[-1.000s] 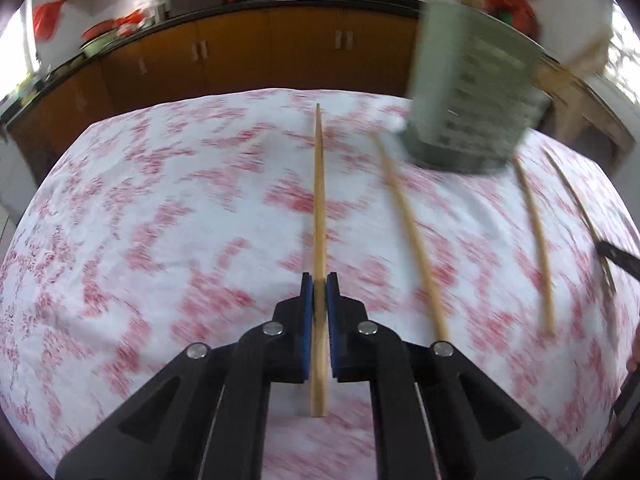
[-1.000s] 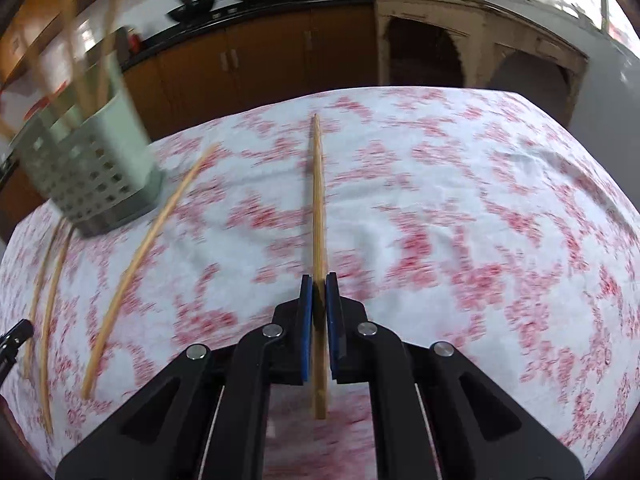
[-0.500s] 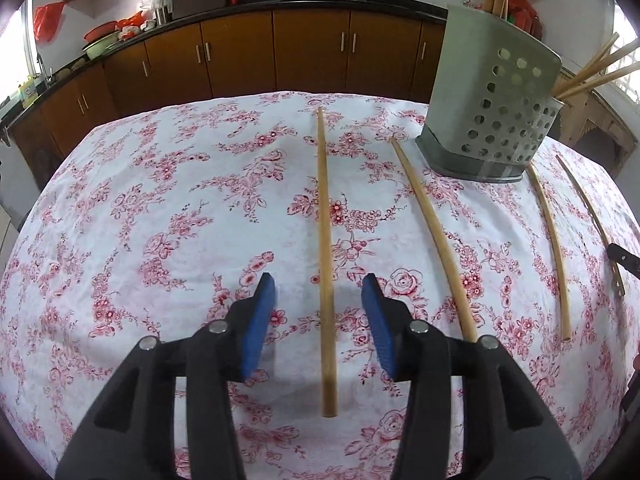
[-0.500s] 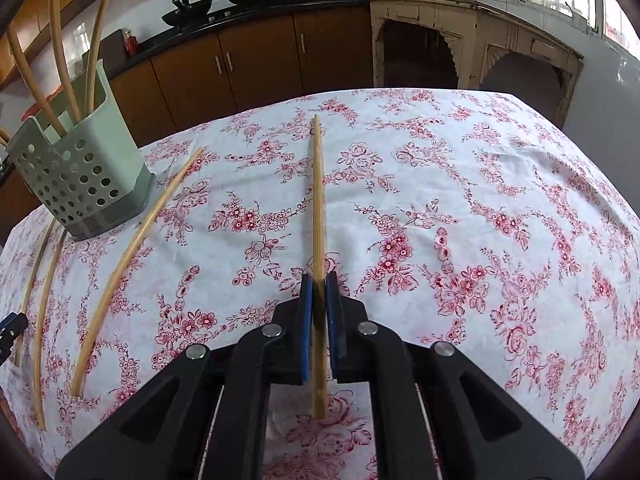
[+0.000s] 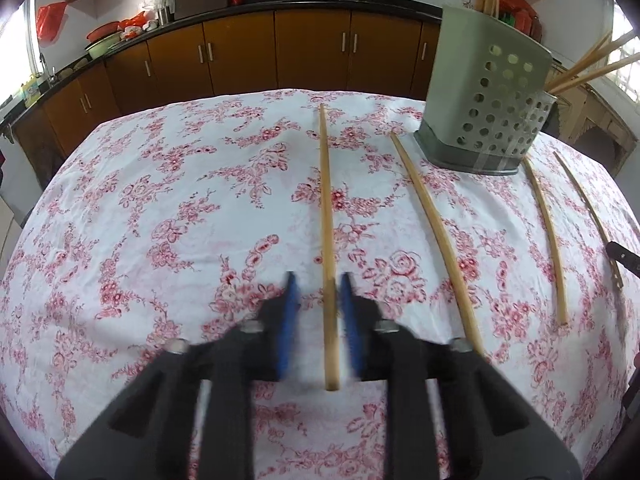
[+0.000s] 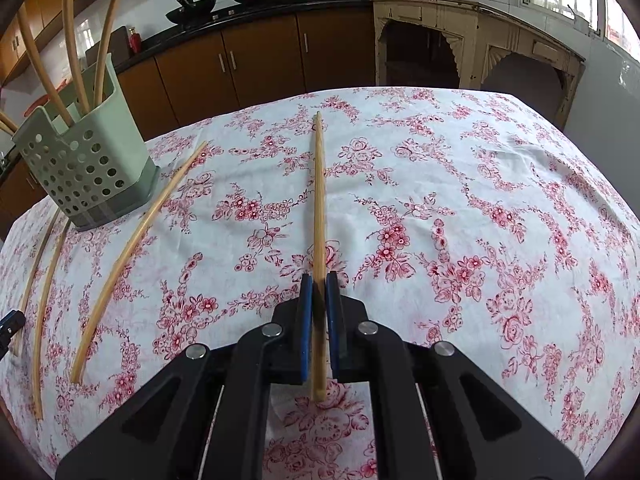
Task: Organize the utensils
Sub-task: 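Raise the chopstick upright with the right tool while the left tool raises its own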
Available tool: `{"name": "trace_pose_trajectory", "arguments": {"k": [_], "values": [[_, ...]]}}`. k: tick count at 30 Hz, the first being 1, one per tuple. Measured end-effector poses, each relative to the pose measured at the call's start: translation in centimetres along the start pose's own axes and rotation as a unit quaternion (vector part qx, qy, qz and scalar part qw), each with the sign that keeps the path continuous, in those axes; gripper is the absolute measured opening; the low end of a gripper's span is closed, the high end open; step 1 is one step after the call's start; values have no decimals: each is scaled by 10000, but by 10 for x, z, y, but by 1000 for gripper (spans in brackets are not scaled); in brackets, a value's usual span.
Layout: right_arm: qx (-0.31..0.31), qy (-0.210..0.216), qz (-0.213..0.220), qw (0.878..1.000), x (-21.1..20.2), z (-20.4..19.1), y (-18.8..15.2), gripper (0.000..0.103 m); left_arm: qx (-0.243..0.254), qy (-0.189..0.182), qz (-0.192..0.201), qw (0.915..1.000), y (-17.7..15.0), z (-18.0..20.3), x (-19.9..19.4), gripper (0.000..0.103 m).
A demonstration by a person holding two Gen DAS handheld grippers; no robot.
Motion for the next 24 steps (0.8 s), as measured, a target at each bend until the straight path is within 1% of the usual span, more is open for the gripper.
{"name": "trace_pose_trajectory", "arguments": {"k": [3, 6, 9, 18, 24], "values": [[52, 81, -1, 10000, 0, 2, 0, 7, -13, -50, 8, 10000, -1, 1, -1, 8], [104, 152, 20, 9998, -5, 5, -1, 7, 77, -87, -32, 9999, -2, 2, -2, 8], [71, 200, 212, 9996, -17, 6, 4, 7, 86, -110, -24, 9999, -2, 1, -8, 8], [63, 316, 660, 9973, -50, 9, 25, 7, 116, -112, 371, 9992, 10, -6, -44, 8], [75, 366, 915, 9951, -64, 10, 33, 7, 52, -78, 820, 9966, 25, -7, -68, 8]]}}
Point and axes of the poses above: each gripper's, at about its wrist camera, not at the fingertips, and x roughly the way its jaws point, z to its right, y to its top, the point moved 9 cm from there along x, roughly the way its jaws point, and after that the axes turned 6 degrees about x, right-handed, at the moved point
